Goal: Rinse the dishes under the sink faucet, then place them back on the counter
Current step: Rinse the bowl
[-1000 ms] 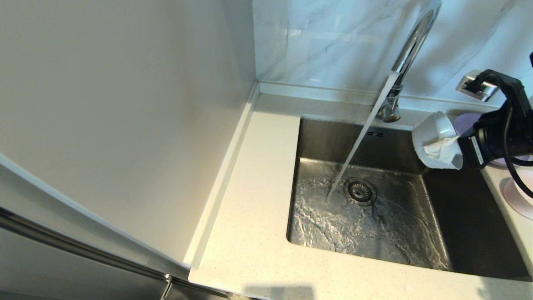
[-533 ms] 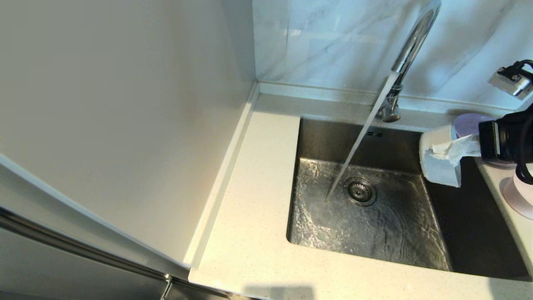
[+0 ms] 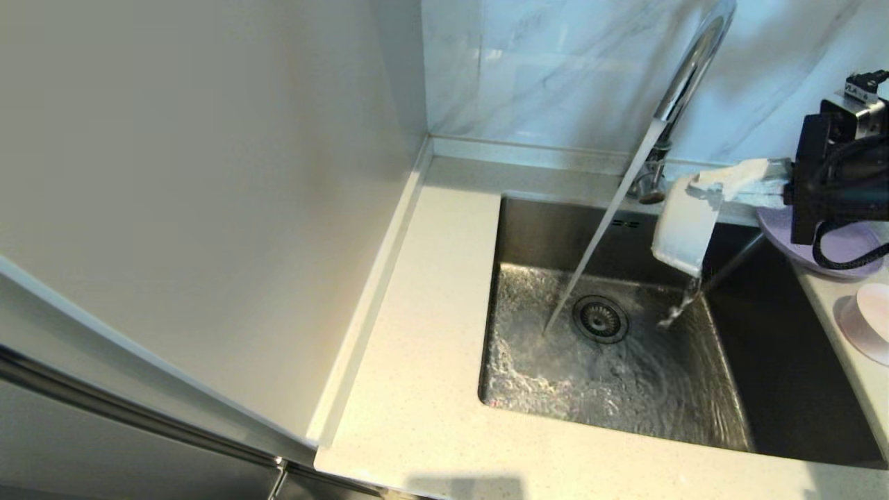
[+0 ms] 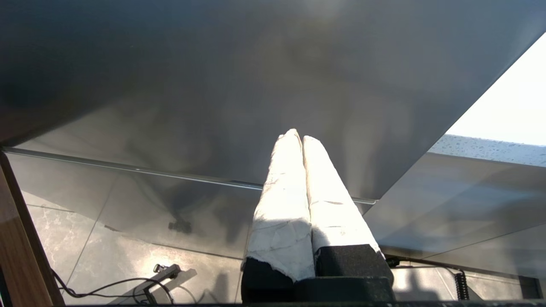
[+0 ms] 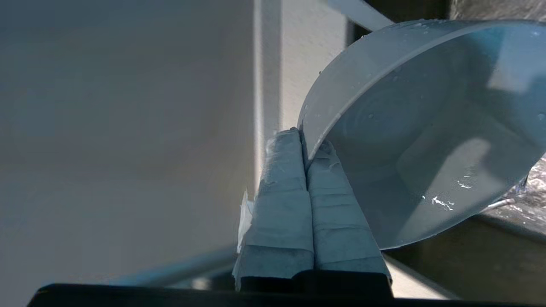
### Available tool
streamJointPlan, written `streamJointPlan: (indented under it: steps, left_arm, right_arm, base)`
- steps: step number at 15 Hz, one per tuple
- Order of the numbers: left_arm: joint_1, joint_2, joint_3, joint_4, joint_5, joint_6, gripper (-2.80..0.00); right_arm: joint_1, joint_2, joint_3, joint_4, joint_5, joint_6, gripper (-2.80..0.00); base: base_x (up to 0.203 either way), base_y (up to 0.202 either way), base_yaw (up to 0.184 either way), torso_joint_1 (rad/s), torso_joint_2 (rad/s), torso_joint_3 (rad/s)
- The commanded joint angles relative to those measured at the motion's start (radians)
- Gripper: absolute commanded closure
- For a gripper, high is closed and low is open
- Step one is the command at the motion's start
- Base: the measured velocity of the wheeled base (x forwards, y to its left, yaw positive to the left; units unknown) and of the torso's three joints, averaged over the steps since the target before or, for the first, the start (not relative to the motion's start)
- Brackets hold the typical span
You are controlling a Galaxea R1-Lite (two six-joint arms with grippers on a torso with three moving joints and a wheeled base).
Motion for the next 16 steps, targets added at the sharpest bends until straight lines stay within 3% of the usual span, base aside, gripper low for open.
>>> streamJointPlan:
  steps: [1, 3, 7, 10, 16]
  left_arm:
    - [0.000, 0.000, 0.000, 0.000, 0.000, 0.000, 0.00]
    - [0.000, 0.000, 0.000, 0.000, 0.001, 0.000, 0.00]
    - [0.000, 0.000, 0.000, 0.000, -0.001, 0.000, 0.00]
    - [0.000, 0.000, 0.000, 0.000, 0.001, 0.000, 0.00]
    - [0.000, 0.000, 0.000, 0.000, 0.001, 0.000, 0.00]
  right_arm:
    - [-0.004, 0.016, 0.049, -0.153, 0.008, 0.231, 0.00]
    - [-0.023, 0.017, 0.105, -0.288, 0.012, 0.339, 0.00]
    - [-0.029, 0.020, 0.140, -0.351, 0.026, 0.360, 0.00]
    - [-0.005, 0.037, 0.139, -0.357, 0.032, 0.348, 0.00]
    - [0.033, 0.097, 0.132, -0.362, 0.026, 0.218, 0.00]
  base:
    - [0.000, 0.000, 0.000, 0.000, 0.00, 0.000]
    - [0.000, 0.000, 0.000, 0.000, 0.00, 0.000]
    - [0.000, 0.000, 0.000, 0.000, 0.00, 0.000]
    - [0.000, 0.000, 0.000, 0.000, 0.00, 0.000]
    - [0.000, 0.000, 0.000, 0.000, 0.00, 0.000]
